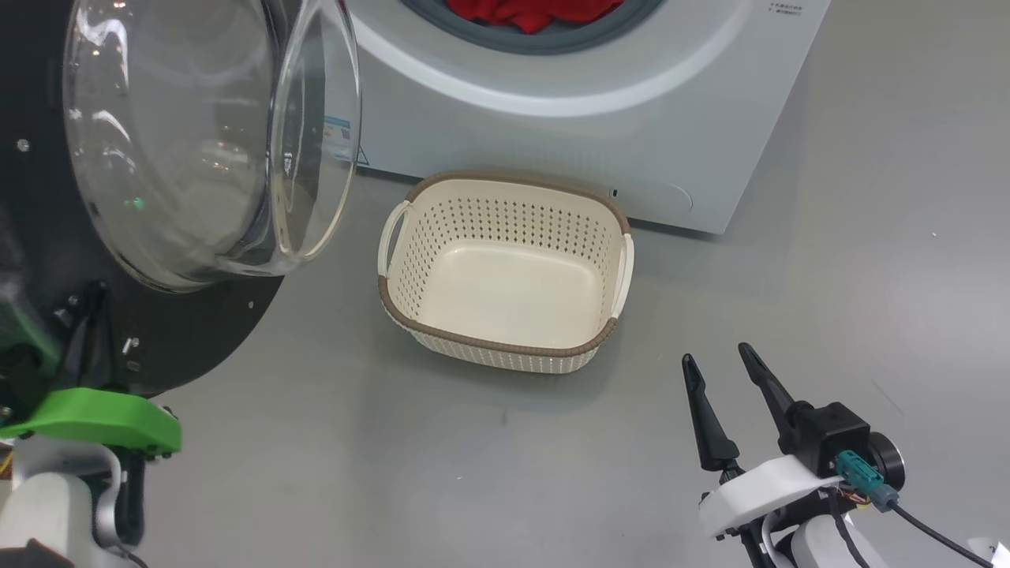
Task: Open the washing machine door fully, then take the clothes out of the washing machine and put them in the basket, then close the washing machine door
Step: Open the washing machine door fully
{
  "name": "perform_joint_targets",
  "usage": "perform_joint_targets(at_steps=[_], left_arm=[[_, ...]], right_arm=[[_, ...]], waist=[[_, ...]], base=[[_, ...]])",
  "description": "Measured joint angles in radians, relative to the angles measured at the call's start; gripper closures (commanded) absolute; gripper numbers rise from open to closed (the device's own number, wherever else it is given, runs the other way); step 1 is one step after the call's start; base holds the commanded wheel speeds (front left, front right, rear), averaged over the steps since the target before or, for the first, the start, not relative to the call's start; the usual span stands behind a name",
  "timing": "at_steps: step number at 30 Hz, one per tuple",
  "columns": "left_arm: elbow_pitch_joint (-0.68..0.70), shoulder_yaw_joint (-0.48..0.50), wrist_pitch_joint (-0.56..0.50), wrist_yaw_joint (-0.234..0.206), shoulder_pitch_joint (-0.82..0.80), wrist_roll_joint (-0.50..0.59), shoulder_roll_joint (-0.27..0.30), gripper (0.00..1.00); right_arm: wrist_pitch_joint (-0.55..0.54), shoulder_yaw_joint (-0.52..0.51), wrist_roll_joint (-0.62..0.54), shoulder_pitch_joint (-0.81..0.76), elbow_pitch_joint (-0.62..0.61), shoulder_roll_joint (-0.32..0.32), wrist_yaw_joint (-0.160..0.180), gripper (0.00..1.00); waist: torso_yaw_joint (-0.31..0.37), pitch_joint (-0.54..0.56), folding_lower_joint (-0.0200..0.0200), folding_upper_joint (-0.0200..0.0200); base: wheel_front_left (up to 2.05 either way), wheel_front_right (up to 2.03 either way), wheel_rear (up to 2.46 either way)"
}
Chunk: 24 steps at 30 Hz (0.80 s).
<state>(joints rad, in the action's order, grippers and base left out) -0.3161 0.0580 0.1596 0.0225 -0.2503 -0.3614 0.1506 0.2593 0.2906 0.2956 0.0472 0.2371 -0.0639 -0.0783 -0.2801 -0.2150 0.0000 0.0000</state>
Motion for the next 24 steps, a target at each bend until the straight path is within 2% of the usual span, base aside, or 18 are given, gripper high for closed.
perform_joint_targets(at_steps=[13,24], left_arm=[[-0.045,0.120,0.009,0.000,-0.108,-0.086,0.079,1.00],[-0.169,0.174,0.013,0.007,-0.184,-0.114,0.128,1.00]], right_arm=[[0.000,-0.007,-0.036,0.058,-0.004,-0.034,0.002,0.00],[0.000,-0.017,-0.051,0.074,-0.002,-0.060,0.009,0.00]], waist=[[0.001,-0.122,0.0000,0.0000],[-0.011,-0.193,0.0000,0.0000]], base=[[0.00,0.00,0.00],[0.00,0.00,0.00]])
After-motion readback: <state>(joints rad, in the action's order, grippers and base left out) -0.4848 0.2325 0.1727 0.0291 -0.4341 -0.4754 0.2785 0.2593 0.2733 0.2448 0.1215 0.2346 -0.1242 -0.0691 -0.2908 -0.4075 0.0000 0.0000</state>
